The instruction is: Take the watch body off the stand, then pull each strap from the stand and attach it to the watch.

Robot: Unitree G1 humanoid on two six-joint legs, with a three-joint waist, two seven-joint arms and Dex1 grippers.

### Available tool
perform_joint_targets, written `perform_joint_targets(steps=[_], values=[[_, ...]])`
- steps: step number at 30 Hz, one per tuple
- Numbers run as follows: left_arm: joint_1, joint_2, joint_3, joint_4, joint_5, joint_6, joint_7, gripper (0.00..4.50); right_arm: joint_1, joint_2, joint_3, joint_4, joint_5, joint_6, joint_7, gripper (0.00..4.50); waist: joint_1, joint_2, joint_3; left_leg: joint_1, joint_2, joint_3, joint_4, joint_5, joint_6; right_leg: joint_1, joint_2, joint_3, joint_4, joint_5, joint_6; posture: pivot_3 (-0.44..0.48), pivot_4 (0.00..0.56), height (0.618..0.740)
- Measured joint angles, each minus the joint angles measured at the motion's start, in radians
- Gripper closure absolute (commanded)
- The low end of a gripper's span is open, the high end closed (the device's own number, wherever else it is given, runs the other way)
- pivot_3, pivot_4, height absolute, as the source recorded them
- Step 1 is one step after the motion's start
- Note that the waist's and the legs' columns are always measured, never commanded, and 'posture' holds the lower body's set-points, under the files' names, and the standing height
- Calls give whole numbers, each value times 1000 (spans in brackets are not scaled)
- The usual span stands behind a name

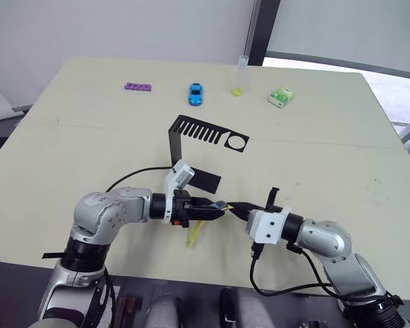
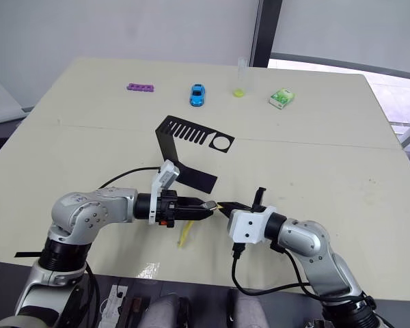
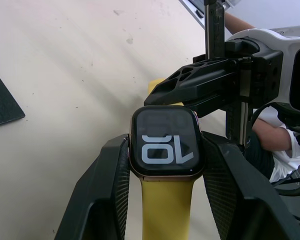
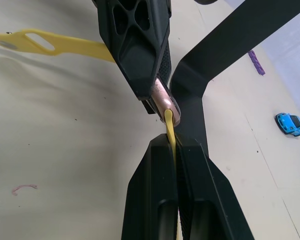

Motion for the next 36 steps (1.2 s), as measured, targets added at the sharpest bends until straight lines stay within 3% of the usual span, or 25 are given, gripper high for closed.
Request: perform_joint_targets(steps=[36], values=[[0, -2, -7, 0, 16, 0, 4, 2898, -7, 0, 19, 10, 0, 15, 0, 4500, 0, 0, 0, 0, 0, 0, 0, 0, 0, 0, 0, 0, 0, 0, 0, 0, 150, 740]])
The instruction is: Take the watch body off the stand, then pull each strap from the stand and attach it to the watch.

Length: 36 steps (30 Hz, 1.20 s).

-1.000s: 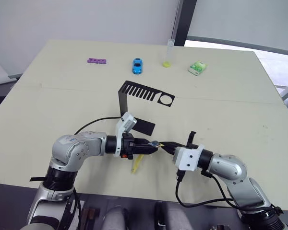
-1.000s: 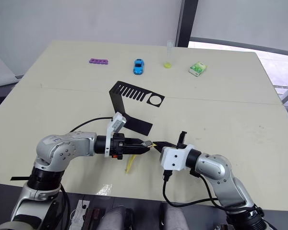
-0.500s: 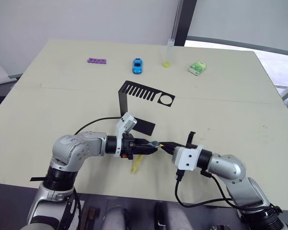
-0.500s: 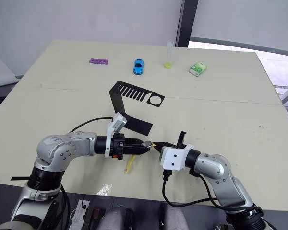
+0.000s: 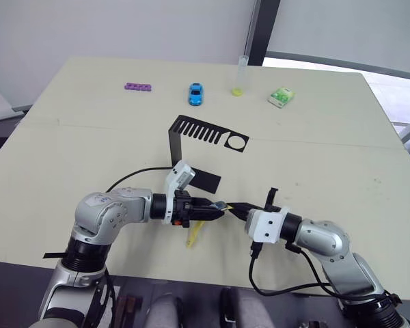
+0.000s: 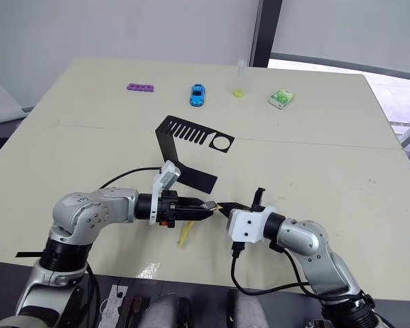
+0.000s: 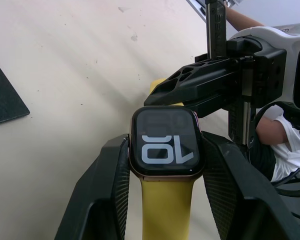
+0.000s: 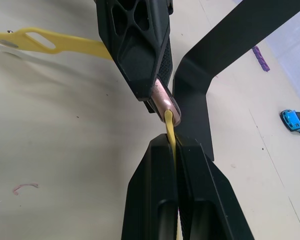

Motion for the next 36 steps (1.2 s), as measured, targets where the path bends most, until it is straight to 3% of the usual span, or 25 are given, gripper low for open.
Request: perform_joint_targets(steps=[36], values=[[0, 0, -2, 0, 8, -1, 0, 2898, -12, -4, 10, 12, 2, 1, 0, 4500, 0, 0, 0, 0, 0, 0, 0, 0, 0, 0, 0, 0, 0, 0, 0, 0, 150, 740]])
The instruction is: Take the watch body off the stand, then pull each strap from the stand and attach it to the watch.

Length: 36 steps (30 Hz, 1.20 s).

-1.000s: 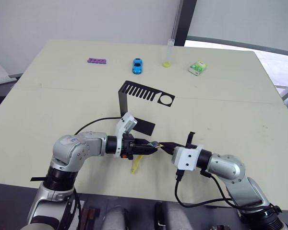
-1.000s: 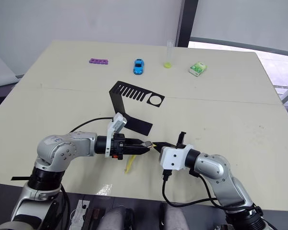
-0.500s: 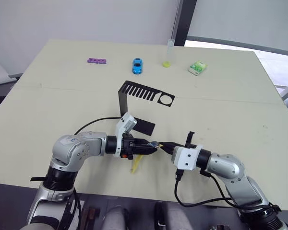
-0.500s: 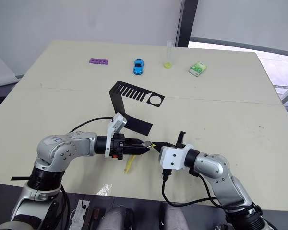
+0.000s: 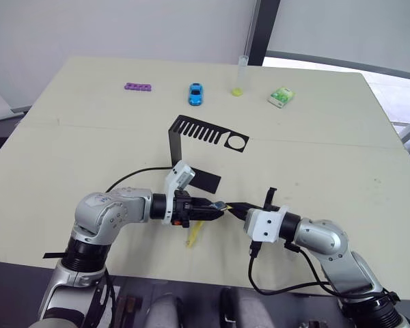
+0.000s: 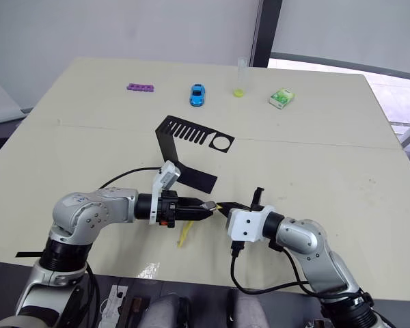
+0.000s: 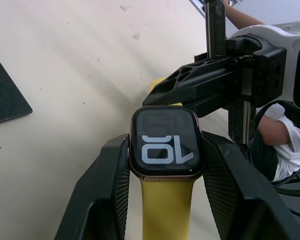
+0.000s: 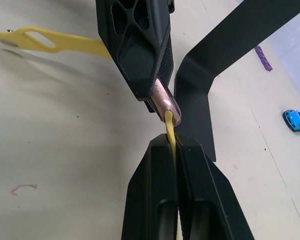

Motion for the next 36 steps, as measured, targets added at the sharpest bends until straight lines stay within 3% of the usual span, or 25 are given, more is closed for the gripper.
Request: perform_joint_targets(steps=[6, 9, 12, 16, 21, 23, 26, 30, 36], values=[[0, -1, -9, 0, 5, -3, 0, 2898, 8, -9, -2, 0, 8, 1, 0, 4500, 0, 0, 0, 0, 0, 0, 0, 0, 0, 0, 0, 0, 0, 0, 0, 0, 150, 740], [0, -3, -16, -1, 6, -13, -6, 2898, 18, -9, -10, -5, 46, 29, 5, 3512, 0, 0, 0, 0, 0, 0, 0, 0, 0, 0, 0, 0, 0, 0, 0, 0, 150, 740], [5, -11, -36, -11, 4, -32, -26, 2898, 29, -29, -9, -26, 89, 37, 24, 2024, 1, 0, 0, 0, 0, 0, 0, 0, 0, 0, 0, 0, 0, 0, 0, 0, 150, 740], [40, 47, -31, -30, 1, -76, -84, 2898, 92, -146, -88, -50, 156, 16, 68, 33, 1, 0, 0, 0, 0, 0, 0, 0, 0, 0, 0, 0, 0, 0, 0, 0, 150, 740], [105, 148, -17, -36, 27, -257, -225, 2898, 180, -257, -232, -48, 258, -30, 126, 33, 0, 0, 0, 0, 0, 0, -1, 0, 0, 0, 0, 0, -1, 0, 0, 0, 150, 740], [153, 188, -9, -33, 94, -484, -340, 2898, 231, -273, -312, -47, 335, -50, 149, 33, 2, 0, 0, 0, 1, 0, -1, 0, 0, 0, 0, 0, -1, 0, -1, 0, 150, 740], [193, 200, 12, 37, 253, -979, -500, 2898, 342, -271, -465, -53, 503, -56, 186, 33, 7, 0, 0, 0, 0, 0, -1, 0, 0, 1, 0, -1, -2, 0, -1, 0, 150, 740], [192, 218, 34, 138, 347, -1403, -633, 2898, 442, -263, -590, -118, 651, -34, 206, 33, 6, 0, 0, 0, 0, 0, -1, -1, 1, 1, 0, -1, -3, 0, -1, 0, 150, 740], [141, 246, 57, 178, 356, -1634, -717, 2898, 528, -242, -675, -212, 867, 89, 207, 33, 2, 0, 0, 1, 1, 1, -1, -1, 2, 2, 0, 0, -2, 0, 0, 0, 150, 740]])
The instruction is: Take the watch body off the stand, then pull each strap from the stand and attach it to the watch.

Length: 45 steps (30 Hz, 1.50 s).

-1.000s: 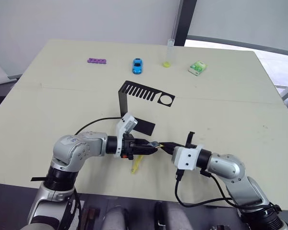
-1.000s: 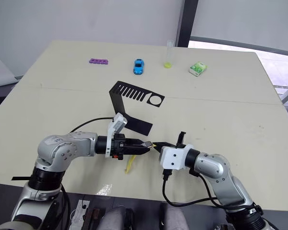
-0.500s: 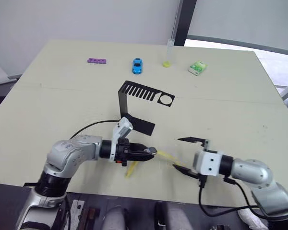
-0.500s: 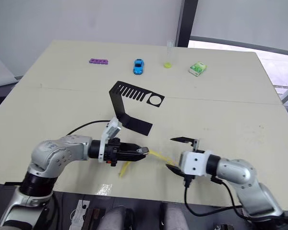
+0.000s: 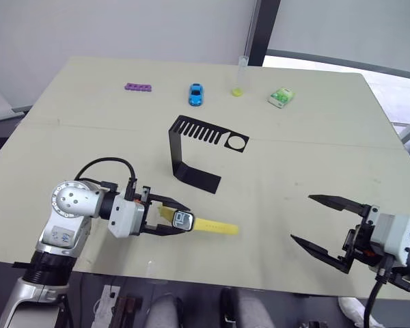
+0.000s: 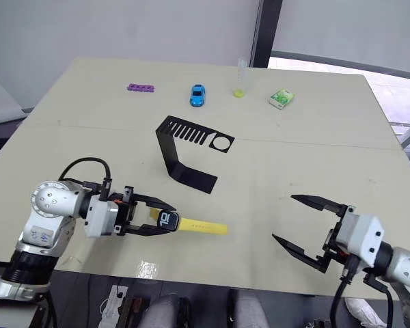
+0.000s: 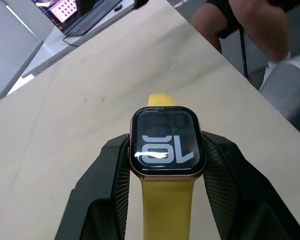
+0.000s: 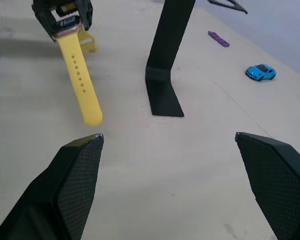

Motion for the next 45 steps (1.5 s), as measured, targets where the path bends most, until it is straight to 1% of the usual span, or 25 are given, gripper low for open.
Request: perform_joint_targets(steps=[4, 6, 10, 11, 12, 14, 17, 23, 25, 26, 27, 28, 29, 30, 32, 34, 38, 41, 43, 44, 45], values=[[-14, -26, -51, 47, 74, -33, 19, 2898, 15, -5, -11, -53, 65, 58, 2, 33, 3, 0, 0, 0, 0, 0, 0, 0, 0, 0, 0, 0, 0, 0, 0, 0, 150, 740], [-31, -76, -105, 74, 121, -11, 52, 2898, 4, -10, 2, -80, 74, 76, 2, 33, 3, 0, 0, 0, -1, 0, 1, 0, 1, 0, 0, 0, 0, 0, 1, 0, 150, 740], [-62, -157, -201, 89, 216, 119, 138, 2898, -35, -29, 57, -114, 77, 108, 5, 33, 3, 0, 0, -1, 0, 0, 1, 0, 1, 0, 2, 0, -1, 1, 1, 0, 150, 740], [-69, -182, -217, 90, 242, 203, 178, 2898, -42, -34, 73, -114, 76, 119, 7, 33, 2, 0, 0, -1, 0, 0, 1, 0, 1, 0, 2, 0, 0, 1, 1, 0, 150, 740], [-71, -192, -229, 92, 252, 247, 198, 2898, -50, -34, 84, -115, 76, 126, 8, 33, 1, 0, 0, -1, 0, 0, 1, 0, 1, 0, 2, 0, 0, 1, 1, 0, 150, 740], [-73, -200, -257, 93, 288, 359, 235, 2898, -63, -36, 98, -115, 76, 134, 9, 33, -1, 0, 0, 0, 0, 0, 1, 0, 0, 0, 2, 1, 0, 1, 1, 0, 150, 740], [-73, -200, -273, 94, 322, 449, 273, 2898, -80, -46, 99, -112, 76, 149, 18, 33, 1, 0, 0, 0, 0, 0, 1, 0, 0, 0, 2, 1, 0, 1, 1, 0, 150, 740], [-73, -197, -273, 94, 339, 477, 310, 2898, -78, -59, 93, -74, 69, 151, 76, 33, 4, 0, 0, -1, 0, 0, 1, 0, 0, 0, 2, 1, 0, 1, 1, 0, 150, 740], [-72, -207, -269, 97, 326, 466, 313, 1870, -72, -59, 92, -40, 59, 147, 94, 0, 4, 0, 0, -1, 0, 0, 1, 0, 0, 0, 2, 1, 0, 1, 1, 0, 150, 740], [-72, -213, -265, 100, 314, 455, 314, 1501, -73, -59, 92, -25, 53, 145, 102, 0, 3, 0, 0, 0, 0, 0, 1, 0, 0, 0, 2, 1, 0, 1, 1, 0, 150, 740], [-72, -214, -261, 101, 302, 444, 313, 977, -74, -59, 91, -14, 49, 143, 109, 0, 3, 0, 0, 0, 0, 0, 1, 0, 0, 0, 2, 1, 0, 1, 1, 0, 150, 740], [-71, -208, -255, 101, 289, 428, 306, 547, -76, -59, 90, 1, 46, 140, 119, 0, 1, 0, 0, 0, 0, 0, 1, 0, 0, 0, 2, 1, 0, 1, 1, 0, 150, 740], [-67, -196, -239, 97, 268, 410, 293, 41, -78, -60, 85, 16, 44, 139, 129, 0, -1, 0, 0, 0, 1, 0, 1, 0, 0, 0, 2, 1, 1, 1, 1, 0, 150, 740], [-60, -172, -218, 85, 245, 398, 278, 41, -79, -62, 71, 28, 44, 139, 137, 0, -2, 0, 0, 0, 1, 0, 1, 0, 0, -1, 2, 1, 1, 0, 1, 0, 150, 740], [-9, -108, -132, 30, 156, 391, 236, 41, -81, -90, 22, 54, 45, 139, 170, 0, -9, 0, 0, 0, 1, 1, 1, 0, 0, -1, 2, 1, 1, 0, 1, 0, 150, 740], [75, -3, -21, -12, 77, 388, 194, 41, -75, -119, -45, 94, 42, 133, 205, 0, -16, 0, 0, 1, 2, 0, 0, 0, -1, 0, 2, 1, 1, 0, 0, 0, 150, 740], [235, 133, 166, -27, 23, 398, 184, 41, -57, -125, -108, 172, 13, 103, 267, 0, -17, 0, 0, 1, 1, 0, 0, 0, 0, 0, 1, 1, 0, 0, 0, 0, 150, 740], [359, 182, 349, -29, -4, 450, 237, 41, -63, -134, -148, 245, -19, 68, 306, 0, -20, 0, 0, 1, 1, 0, 0, 0, 1, 0, 0, 1, 0, 0, 0, 0, 150, 740], [402, 191, 432, -14, -2, 455, 274, 41, -85, -139, -161, 306, -45, 40, 319, 0, -21, 0, 0, 1, 1, 0, -1, 0, 1, 0, 0, 1, 0, 0, 0, 0, 150, 740], [414, 191, 449, -5, 1, 451, 285, 41, -101, -139, -162, 328, -53, 30, 321, 0, -21, 0, 0, 1, 1, 0, -1, 0, 1, 0, -1, 1, 0, 0, 0, 0, 150, 740], [454, 185, 482, -1, 6, 432, 301, 41, -152, -142, -140, 380, -83, -5, 324, 0, -23, 0, 0, 1, 0, 0, -1, 0, 1, 0, -1, 1, 0, 0, 0, 0, 150, 740]])
